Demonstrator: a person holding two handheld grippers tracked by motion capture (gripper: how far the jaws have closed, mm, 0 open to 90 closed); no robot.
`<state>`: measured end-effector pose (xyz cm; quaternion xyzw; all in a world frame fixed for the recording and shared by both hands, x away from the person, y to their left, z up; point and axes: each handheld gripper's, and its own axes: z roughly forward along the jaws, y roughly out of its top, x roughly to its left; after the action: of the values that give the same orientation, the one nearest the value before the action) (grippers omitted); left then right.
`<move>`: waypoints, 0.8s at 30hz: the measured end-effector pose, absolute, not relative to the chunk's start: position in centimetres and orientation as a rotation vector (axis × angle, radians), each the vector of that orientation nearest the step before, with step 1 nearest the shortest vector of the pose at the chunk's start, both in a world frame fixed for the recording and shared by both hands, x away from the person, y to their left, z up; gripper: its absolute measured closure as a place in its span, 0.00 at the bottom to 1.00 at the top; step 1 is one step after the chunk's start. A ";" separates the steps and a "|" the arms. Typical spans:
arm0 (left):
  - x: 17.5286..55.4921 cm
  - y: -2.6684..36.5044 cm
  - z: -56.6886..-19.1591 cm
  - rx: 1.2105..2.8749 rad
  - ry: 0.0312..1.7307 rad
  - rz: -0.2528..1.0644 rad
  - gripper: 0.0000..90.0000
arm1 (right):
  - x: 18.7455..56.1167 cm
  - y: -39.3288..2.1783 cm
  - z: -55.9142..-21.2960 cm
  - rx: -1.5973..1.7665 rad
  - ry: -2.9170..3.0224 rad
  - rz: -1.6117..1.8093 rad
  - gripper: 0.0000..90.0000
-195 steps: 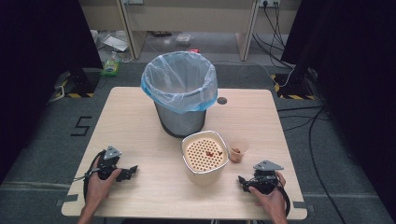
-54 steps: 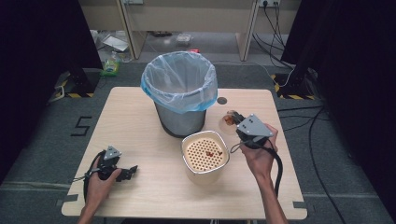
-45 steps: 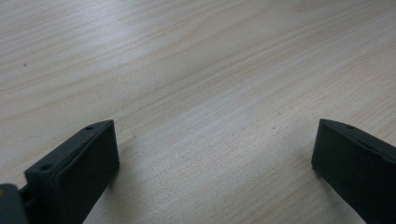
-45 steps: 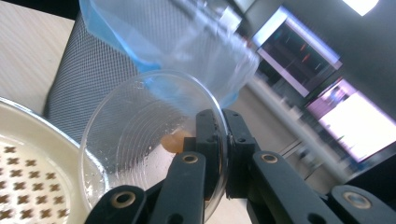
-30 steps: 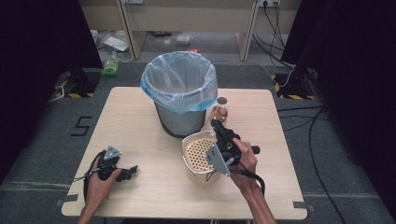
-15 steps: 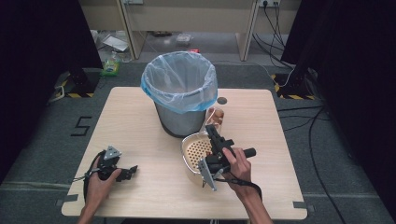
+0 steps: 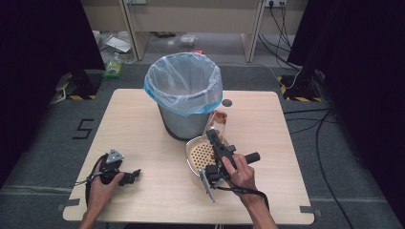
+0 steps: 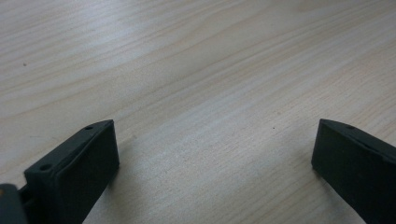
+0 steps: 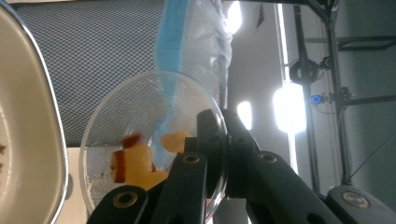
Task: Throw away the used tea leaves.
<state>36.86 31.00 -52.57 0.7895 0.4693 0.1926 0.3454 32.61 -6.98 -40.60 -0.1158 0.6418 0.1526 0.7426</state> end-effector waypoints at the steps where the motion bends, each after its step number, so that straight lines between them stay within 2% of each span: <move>1: 36.9 31.0 -52.6 2.050 1.218 0.500 0.00 | 32.6 -7.0 -40.6 -0.254 1.407 0.334 0.97; 24: 36.8 31.0 -52.6 2.049 1.218 0.502 0.00 | 32.4 -6.2 -41.4 -0.318 1.366 0.303 0.98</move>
<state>36.85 30.99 -52.58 0.7893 0.4692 0.1935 0.3455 32.43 -6.24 -41.35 -0.1459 0.6258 0.1388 0.7536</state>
